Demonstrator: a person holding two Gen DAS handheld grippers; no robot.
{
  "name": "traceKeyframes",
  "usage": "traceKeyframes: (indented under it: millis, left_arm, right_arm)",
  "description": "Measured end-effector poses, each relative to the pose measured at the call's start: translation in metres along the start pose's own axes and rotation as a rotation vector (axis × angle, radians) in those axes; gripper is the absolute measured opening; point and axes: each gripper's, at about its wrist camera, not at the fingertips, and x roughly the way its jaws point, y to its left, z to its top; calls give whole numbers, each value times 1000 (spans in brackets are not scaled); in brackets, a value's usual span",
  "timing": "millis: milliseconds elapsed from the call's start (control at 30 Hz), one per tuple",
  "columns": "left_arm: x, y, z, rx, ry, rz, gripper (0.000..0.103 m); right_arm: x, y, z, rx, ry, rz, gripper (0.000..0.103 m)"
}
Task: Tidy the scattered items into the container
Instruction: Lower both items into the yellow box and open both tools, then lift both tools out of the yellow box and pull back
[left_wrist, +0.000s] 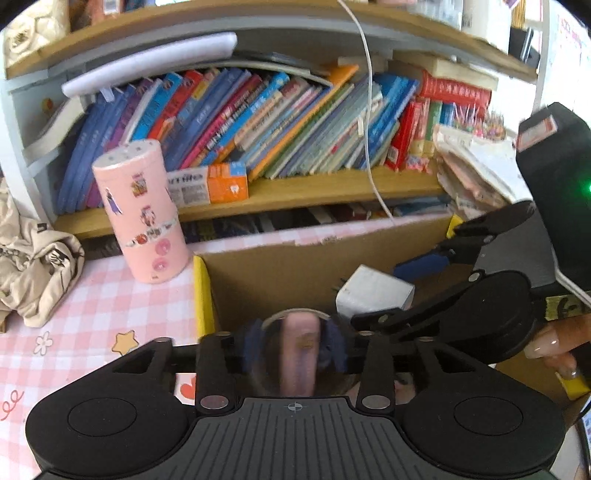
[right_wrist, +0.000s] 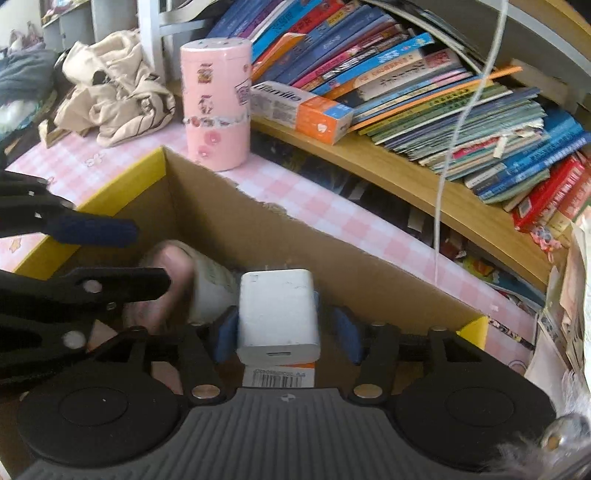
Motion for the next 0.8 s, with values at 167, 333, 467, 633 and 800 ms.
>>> traceKeyframes:
  millis: [167,333,467,633,800]
  left_arm:
    - [-22,-2,-3,-12,-67,-32,69]
    - [-50,-7,-7,-2,-132,-42,80]
    - [-74,-4,-13,-24,-177,-54,85]
    - [-105,3,-25,-61,-226,-49,90]
    - [-131,7,-41,-77,-257,-29,94]
  right_arm:
    - [-16,-1,-3,29,-40,-2,74]
    - [-33,6,-7,54,-67,1,76]
    - [-54,11,-13,103,-110,-13,76]
    - [-88,18,-22,170,-186,-47,78]
    - [-118,30,-34,225,-251,-77,81]
